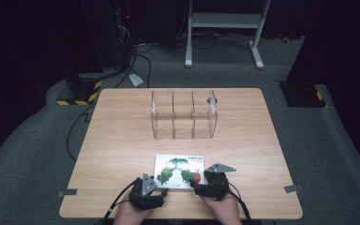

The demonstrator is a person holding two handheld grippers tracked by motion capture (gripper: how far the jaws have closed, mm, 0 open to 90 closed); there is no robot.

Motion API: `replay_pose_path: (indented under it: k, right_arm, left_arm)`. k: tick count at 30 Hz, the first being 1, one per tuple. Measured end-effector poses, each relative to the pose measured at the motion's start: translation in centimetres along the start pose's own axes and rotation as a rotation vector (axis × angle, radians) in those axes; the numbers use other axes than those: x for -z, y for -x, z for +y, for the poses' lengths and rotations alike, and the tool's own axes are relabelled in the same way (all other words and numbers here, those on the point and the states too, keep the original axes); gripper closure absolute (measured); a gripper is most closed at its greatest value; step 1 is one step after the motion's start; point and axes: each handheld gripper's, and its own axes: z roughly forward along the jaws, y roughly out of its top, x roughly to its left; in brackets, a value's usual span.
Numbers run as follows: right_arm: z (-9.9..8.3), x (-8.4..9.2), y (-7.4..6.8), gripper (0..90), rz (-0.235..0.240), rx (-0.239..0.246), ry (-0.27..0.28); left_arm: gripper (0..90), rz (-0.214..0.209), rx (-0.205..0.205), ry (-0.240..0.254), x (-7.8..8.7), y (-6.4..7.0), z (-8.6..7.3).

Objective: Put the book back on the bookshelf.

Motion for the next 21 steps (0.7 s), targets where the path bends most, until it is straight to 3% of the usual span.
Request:
replay_pose_path:
  k: [8,9,13,16,21]
  right_arm:
    - [0.64,0.85,-0.24,26.8,0.011,0.012,0.06]
    - [0.8,1.04,-0.21,29.1,0.04,0.007,0.07]
    - [0.94,0.96,-0.27,28.9,0.047,0.006,0.075]
    - [0.67,0.82,0.01,28.4,-0.023,0.006,0.05]
    - [0.5,0.08,0.56,27.6,-0.032,-0.018,0.012]
  left_arm:
    - [28.8,-0.004,0.009,0.004,0.0,-0.11,-0.02]
    - [29.1,0.0,0.012,-0.005,-0.07,-0.05,-0.01]
    - [28.9,-0.001,0.015,-0.004,-0.08,-0.07,-0.01]
    - [29.2,-0.001,0.015,0.0,-0.04,-0.08,-0.03]
    - [27.1,-0.001,0.022,-0.001,-0.04,-0.16,0.01]
